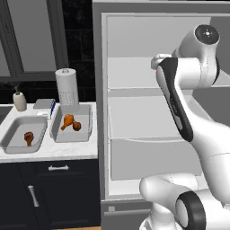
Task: Place one bell pepper and one chicken drumstick in each tupperware on the nearby counter, to pack two identical lunches.
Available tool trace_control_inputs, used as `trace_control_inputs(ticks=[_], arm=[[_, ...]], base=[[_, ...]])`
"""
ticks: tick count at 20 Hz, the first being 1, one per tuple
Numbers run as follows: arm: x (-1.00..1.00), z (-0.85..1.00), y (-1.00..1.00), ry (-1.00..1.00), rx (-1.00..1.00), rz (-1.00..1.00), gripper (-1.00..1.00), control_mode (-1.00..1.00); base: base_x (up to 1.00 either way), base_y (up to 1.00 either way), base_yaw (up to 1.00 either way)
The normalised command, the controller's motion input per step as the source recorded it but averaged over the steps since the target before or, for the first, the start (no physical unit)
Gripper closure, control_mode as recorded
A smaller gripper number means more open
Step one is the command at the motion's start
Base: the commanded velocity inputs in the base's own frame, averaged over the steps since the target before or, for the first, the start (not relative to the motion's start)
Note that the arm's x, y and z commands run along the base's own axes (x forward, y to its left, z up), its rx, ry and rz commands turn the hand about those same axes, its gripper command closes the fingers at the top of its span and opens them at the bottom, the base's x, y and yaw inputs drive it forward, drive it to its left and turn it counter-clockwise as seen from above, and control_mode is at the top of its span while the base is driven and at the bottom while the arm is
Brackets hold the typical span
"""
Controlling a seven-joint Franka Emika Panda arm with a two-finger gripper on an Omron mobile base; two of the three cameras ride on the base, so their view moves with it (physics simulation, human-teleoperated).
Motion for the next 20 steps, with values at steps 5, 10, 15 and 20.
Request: trace_control_inputs(ticks=[5,10,15,20], arm=[[0.96,-0.21,-0.24,0.03,0.00,0.00,-1.00,-1.00],[0.82,-0.04,-0.23,0.02,0.00,0.00,-1.00,-1.00],[0.74,-0.12,0.00,0.16,0.00,0.00,-1.00,-1.00],[0.65,-0.25,-0.03,0.19,-0.02,0.00,-1.00,-1.00]], base=[[0.00,0.00,0.00],[0.00,0.00,0.00],[0.00,0.00,0.00],[0.00,0.00,0.00]])
